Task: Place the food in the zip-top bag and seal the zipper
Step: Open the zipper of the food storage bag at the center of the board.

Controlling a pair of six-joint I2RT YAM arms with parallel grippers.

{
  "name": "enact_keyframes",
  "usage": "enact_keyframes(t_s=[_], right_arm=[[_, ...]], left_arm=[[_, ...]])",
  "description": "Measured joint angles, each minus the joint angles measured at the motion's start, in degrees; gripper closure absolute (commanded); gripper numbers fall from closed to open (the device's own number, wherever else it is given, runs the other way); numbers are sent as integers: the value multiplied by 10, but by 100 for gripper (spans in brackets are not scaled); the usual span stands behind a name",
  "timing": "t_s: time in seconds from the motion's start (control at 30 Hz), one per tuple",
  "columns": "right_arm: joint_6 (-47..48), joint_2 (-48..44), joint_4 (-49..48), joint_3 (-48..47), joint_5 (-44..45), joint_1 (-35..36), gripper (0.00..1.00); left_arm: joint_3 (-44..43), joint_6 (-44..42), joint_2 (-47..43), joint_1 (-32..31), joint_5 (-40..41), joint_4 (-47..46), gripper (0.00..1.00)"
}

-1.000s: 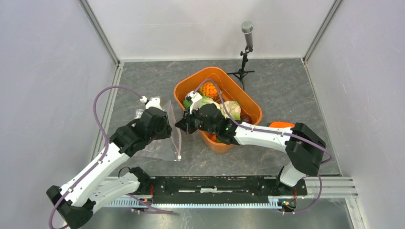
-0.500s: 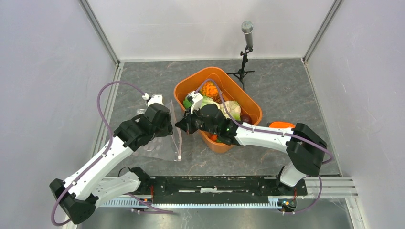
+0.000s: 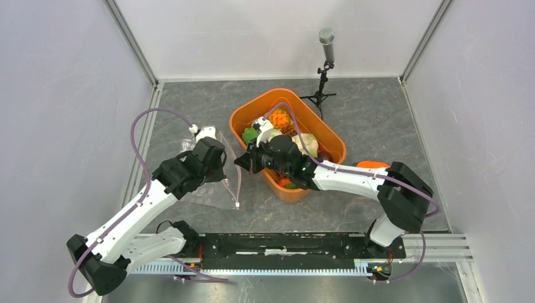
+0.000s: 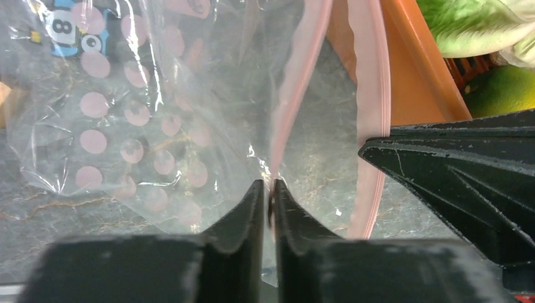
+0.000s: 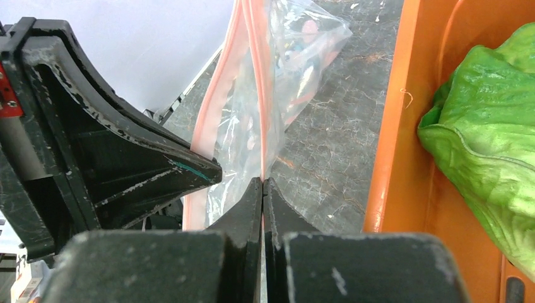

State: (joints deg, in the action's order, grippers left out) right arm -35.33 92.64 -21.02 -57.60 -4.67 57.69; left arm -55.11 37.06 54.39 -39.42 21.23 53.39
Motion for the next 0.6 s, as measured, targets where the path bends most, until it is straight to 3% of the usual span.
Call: enact_keyframes(t_s=[0.03, 0.2, 0.47, 0.6], right_arm=[[0, 0, 0, 0, 0, 0, 100], [12, 0, 9, 0, 9, 0, 100], [81, -1, 90, -24, 84, 11, 100], [106, -2, 102, -30, 92, 13, 100]], left_arm=[[0, 1, -2, 0, 2, 1, 97], [-12, 1, -13, 0, 17, 27, 98], [-138, 1, -5, 0, 102, 127, 98], [-157, 0, 9, 0, 119, 149, 98]])
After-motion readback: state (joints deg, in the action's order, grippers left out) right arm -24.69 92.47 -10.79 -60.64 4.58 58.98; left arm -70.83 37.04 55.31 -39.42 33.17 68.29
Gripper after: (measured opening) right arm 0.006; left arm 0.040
